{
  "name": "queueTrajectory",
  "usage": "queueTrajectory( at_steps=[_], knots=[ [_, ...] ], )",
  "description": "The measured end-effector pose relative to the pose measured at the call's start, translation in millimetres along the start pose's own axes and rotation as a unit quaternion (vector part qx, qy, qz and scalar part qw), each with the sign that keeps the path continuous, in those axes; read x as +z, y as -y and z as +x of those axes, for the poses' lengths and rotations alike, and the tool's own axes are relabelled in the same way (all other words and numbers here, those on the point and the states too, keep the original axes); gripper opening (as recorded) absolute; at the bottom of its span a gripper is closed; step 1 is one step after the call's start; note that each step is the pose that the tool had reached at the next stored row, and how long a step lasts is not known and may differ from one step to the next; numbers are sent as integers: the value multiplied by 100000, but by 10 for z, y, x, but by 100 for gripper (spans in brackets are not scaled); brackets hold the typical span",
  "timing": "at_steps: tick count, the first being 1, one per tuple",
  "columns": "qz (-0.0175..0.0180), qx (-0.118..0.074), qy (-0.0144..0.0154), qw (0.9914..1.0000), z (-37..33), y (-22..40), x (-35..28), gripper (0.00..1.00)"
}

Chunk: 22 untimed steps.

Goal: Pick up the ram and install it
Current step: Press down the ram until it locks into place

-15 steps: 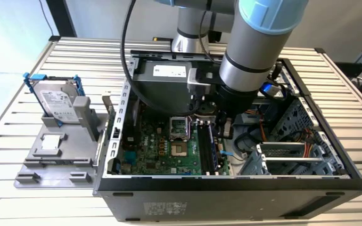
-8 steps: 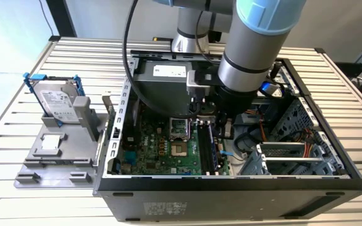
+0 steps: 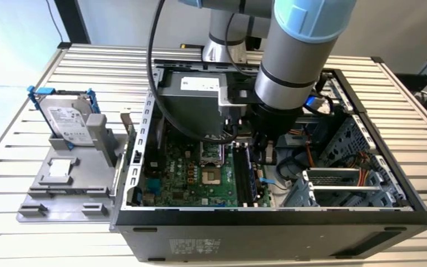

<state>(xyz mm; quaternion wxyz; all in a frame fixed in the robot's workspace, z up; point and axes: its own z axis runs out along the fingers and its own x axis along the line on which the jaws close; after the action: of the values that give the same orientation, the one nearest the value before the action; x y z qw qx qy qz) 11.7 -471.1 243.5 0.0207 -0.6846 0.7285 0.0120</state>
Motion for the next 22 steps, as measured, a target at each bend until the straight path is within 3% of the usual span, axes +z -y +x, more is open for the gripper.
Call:
queueTrajectory(
  at_steps=[16,20,22],
  knots=[
    [5,-103,-27,100000,23,2,28,0],
    [-1,-94,-29,100000,31,5,84,0],
    [-5,-105,-15,100000,70,8,107,0]
  ],
)
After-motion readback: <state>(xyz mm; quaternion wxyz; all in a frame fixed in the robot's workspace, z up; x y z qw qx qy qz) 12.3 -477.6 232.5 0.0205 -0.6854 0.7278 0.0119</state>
